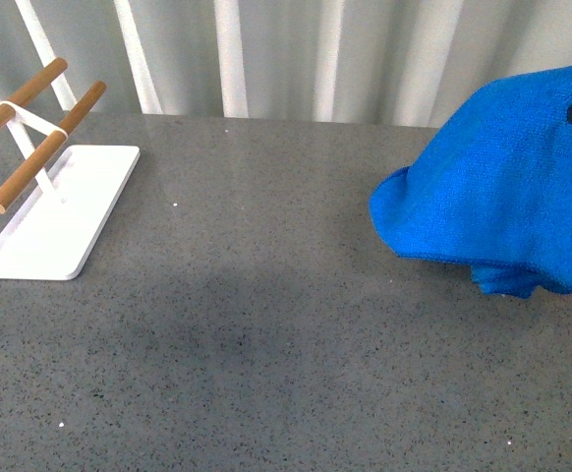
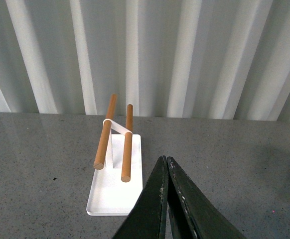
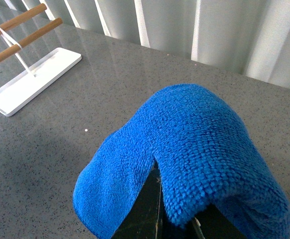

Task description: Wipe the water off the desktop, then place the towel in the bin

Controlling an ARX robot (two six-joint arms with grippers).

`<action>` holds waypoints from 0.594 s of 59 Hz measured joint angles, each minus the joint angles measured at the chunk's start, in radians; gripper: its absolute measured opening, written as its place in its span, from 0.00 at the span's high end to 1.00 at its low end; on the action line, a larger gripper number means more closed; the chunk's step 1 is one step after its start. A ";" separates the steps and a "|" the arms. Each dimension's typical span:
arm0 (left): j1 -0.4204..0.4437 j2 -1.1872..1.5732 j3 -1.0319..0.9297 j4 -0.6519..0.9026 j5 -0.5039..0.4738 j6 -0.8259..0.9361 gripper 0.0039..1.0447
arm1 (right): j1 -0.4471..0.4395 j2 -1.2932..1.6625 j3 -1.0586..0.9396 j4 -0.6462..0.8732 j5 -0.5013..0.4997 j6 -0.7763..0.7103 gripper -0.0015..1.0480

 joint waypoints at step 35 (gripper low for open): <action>0.000 -0.222 0.000 -0.223 0.000 0.000 0.97 | 0.010 -0.003 -0.008 -0.038 0.023 -0.034 0.97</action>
